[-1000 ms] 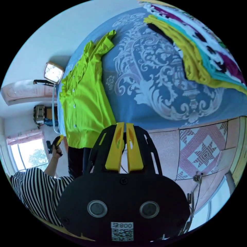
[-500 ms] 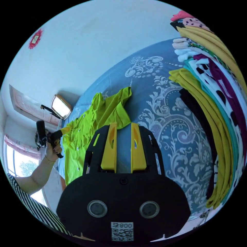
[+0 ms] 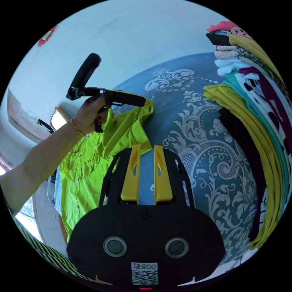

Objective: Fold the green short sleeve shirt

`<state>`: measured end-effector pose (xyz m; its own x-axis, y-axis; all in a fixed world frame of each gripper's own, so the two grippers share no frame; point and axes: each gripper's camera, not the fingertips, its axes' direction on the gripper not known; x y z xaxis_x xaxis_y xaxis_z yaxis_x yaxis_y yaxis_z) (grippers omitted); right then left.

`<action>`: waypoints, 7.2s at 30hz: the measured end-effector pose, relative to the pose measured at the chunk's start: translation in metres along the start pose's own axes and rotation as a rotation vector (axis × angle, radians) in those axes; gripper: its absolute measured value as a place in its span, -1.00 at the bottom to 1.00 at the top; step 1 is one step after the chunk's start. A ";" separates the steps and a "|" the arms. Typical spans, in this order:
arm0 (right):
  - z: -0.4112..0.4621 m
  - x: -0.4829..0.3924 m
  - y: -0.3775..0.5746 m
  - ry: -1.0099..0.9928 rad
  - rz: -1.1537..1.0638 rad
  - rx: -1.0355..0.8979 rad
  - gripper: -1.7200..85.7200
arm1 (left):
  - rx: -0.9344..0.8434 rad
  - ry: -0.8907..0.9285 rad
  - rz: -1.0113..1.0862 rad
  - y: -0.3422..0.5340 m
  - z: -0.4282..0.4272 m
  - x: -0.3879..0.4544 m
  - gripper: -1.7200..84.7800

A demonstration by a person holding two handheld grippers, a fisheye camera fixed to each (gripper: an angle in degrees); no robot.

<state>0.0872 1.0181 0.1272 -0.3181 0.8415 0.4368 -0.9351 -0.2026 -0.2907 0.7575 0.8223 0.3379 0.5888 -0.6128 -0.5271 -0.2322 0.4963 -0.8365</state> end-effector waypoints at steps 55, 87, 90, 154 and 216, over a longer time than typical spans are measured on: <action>0.070 -0.109 -0.128 -0.229 -0.396 -0.306 -0.83 | 0.269 0.154 -0.336 0.074 0.083 -0.326 -0.93; 0.034 -0.110 -0.130 -0.135 -0.404 -0.220 -0.95 | 0.409 0.272 -0.271 0.039 0.116 -0.359 -0.85; 0.032 -0.110 -0.130 -0.134 -0.408 -0.227 -0.95 | 0.250 0.193 -0.215 0.008 0.135 -0.352 -0.82; -0.084 -0.226 -0.165 -0.153 -0.379 -0.253 -0.96 | 0.350 0.115 -0.366 0.276 -0.127 -0.109 -0.96; 0.025 -1.077 -0.254 -0.015 -1.502 -0.732 -0.91 | 0.981 -0.203 -1.180 0.839 -0.518 0.174 -0.95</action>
<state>0.6632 0.1505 -0.2480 0.7277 0.0528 0.6838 -0.1261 0.9903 0.0578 0.2644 0.8137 -0.5331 0.1764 -0.8831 0.4348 0.9579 0.0524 -0.2823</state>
